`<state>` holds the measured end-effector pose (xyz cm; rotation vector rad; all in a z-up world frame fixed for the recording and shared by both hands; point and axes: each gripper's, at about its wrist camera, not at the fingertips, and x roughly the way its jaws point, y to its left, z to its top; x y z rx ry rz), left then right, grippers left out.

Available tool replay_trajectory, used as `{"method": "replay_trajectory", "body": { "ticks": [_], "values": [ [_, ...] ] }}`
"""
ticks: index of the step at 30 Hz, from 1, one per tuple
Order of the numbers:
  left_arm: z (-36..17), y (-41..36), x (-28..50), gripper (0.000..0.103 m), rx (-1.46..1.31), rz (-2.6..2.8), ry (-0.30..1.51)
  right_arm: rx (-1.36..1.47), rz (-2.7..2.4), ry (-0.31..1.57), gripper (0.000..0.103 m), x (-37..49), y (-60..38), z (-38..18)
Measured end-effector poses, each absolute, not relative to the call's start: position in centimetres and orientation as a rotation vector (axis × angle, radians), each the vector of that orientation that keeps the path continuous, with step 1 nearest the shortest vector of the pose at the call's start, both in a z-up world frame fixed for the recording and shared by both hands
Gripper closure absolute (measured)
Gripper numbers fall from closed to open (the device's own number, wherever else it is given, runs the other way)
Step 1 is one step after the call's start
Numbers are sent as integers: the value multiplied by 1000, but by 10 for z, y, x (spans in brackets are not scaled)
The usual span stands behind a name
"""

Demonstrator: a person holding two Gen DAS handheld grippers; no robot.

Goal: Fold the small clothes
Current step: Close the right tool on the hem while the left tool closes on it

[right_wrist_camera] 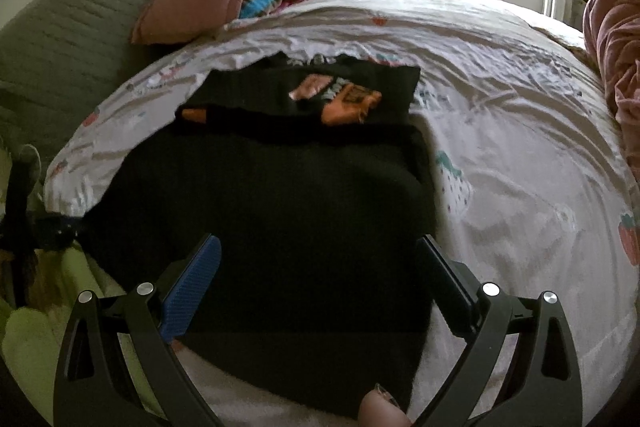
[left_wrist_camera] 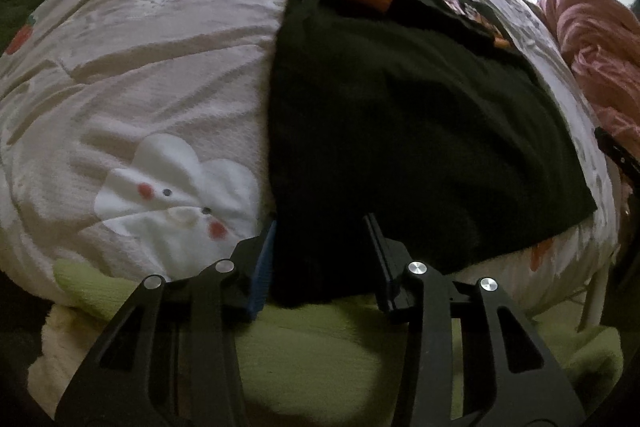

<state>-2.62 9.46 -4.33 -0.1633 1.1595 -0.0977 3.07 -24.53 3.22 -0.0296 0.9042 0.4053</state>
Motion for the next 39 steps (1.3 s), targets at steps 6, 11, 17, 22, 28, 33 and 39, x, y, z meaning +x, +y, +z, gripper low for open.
{"method": "replay_trajectory", "body": {
  "ticks": [6,11,17,22,28,33,39],
  "values": [
    [-48,94,-21,69,-170,-88,1157,-61,409,981,6,14,-259,22],
    [-49,93,-19,69,-167,-85,1152,-62,432,1059,7,-1,-267,11],
    [-49,96,-20,69,-178,-92,1147,-22,432,1134,27,-5,-277,1],
    [-49,99,-20,69,-192,-95,1147,-9,399,1196,40,-3,-286,-14],
    [-49,100,-20,69,-201,-95,1147,51,401,1214,46,0,-294,-24],
    [-48,103,-20,72,-222,-95,1145,90,412,1210,58,3,-302,-26],
    [-45,109,-21,96,-237,-77,1133,84,440,1160,93,2,-300,-16]
  ]
}}
